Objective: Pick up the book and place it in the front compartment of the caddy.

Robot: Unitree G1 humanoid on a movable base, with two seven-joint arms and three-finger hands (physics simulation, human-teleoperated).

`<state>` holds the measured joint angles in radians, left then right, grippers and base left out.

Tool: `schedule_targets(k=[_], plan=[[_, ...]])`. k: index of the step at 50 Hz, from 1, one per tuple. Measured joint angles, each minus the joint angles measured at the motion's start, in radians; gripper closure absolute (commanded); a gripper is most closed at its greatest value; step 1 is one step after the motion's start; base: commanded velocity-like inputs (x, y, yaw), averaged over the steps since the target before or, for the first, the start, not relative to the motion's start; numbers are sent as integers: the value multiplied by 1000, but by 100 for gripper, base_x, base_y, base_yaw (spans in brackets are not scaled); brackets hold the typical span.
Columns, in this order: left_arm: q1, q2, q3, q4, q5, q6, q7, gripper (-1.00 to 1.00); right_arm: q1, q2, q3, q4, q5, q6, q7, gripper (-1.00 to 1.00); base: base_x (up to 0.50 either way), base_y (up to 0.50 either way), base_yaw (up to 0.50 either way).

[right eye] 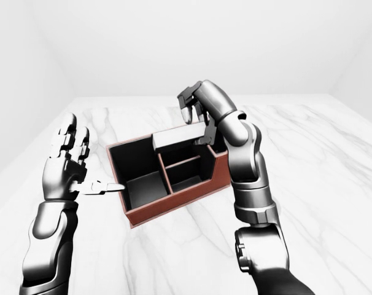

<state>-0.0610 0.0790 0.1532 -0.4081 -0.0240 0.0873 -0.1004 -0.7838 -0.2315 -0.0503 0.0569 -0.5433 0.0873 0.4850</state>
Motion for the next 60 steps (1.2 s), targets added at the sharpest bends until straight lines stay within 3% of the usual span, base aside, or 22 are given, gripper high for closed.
schedule_targets(k=[60], plan=[[0,-1,-4,7,9,0,1,-100,-141,-10,15,360,15,0,-108,100,0,0,0]])
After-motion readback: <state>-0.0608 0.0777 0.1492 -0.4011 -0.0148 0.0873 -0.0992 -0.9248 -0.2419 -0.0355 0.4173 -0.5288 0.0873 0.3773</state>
